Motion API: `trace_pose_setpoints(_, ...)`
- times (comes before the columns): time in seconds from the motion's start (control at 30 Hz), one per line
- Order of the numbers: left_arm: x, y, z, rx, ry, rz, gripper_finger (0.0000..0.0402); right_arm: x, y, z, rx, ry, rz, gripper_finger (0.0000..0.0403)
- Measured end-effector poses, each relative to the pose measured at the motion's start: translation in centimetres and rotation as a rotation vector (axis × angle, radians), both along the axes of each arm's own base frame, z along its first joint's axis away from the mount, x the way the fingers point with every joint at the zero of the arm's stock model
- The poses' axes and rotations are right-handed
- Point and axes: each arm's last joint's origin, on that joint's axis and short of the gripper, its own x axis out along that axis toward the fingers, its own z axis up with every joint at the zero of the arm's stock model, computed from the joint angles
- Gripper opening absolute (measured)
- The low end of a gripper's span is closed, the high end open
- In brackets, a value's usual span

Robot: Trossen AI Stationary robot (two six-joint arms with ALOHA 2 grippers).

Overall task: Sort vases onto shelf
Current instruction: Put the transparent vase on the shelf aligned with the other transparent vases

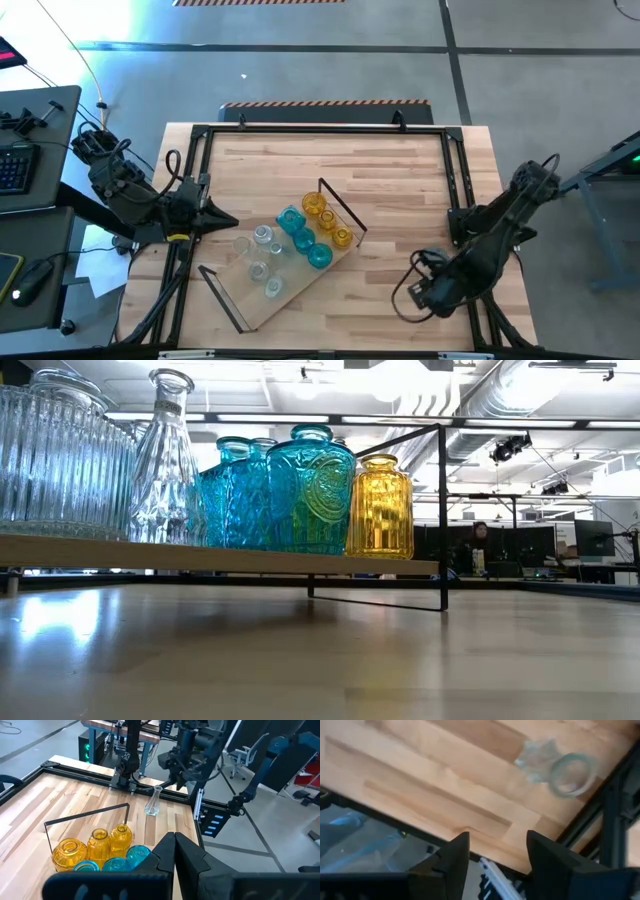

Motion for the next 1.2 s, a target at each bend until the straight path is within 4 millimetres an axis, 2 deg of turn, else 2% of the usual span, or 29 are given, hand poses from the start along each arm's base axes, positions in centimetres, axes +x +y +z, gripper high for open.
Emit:
trace_pose_setpoints(0.27,0.0,0.1,0.1,-0.028,-0.013,0.03,0.0,-2.2,-2.7,-1.8,-0.065,-0.002,-0.017,0.0186)
trace_pose_setpoints(0.63,0.1,0.2,0.2,-0.024,-0.024,0.074,0.0,-2.3,-2.8,-5.2,-0.065,-0.003,-0.009,0.0186)
trace_pose_setpoints(0.9,0.1,0.2,0.2,-0.021,-0.026,0.083,0.0,-2.5,-3.0,-6.2,-0.066,0.021,-0.003,0.0181)
trace_pose_setpoints(1.03,0.1,0.2,0.2,-0.02,-0.029,0.091,0.0,-2.7,-3.0,-6.4,-0.044,0.056,0.008,0.015)
trace_pose_setpoints(1.2,0.1,0.2,0.2,-0.018,-0.03,0.098,0.0,-2.8,-2.9,-6.4,-0.026,0.074,0.02,0.0067)
